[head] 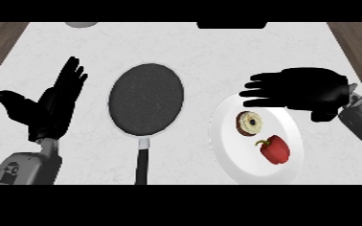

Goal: Pick the cupcake from the plate and place it in the pan

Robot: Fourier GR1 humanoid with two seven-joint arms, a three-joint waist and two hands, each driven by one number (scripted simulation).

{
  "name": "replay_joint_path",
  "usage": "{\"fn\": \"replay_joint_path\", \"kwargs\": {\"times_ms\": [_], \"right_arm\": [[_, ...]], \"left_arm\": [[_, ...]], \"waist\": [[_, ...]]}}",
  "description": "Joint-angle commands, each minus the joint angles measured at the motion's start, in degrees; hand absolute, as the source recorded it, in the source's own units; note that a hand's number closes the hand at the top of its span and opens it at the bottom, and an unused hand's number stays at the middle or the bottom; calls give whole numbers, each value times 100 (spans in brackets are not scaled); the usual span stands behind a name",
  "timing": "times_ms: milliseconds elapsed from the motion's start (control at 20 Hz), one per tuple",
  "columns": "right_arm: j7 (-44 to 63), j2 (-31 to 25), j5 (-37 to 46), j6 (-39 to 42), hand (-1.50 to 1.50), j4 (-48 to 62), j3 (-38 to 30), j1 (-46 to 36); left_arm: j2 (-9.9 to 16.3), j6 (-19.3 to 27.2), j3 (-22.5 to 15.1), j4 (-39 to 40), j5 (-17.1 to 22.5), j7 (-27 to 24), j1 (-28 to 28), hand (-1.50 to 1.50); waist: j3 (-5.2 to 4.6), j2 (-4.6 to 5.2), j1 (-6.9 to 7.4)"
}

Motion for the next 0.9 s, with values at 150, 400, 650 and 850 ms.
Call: {"fn": "replay_joint_path", "kwargs": {"times_ms": [150, 400, 650, 850], "right_arm": [[3, 473, 549, 427, -150, -247, -446, 116], [355, 293, 676, 674, -150, -1413, -532, 967], [396, 617, 1195, 725, -150, -968, -743, 919], [540, 1358, 1727, 706, -150, -309, -652, 614]], "left_arm": [[-276, 107, 4, 11, -324, 120, -232, 0], [-312, 80, 89, -205, -385, 246, -10, 0], [-108, -355, 479, -177, -166, 318, 37, 0], [-231, -481, 405, -247, -295, 183, 205, 0]], "waist": [[0, 7, 9], [0, -12, -44], [0, -1, -6], [0, 9, 43]]}}
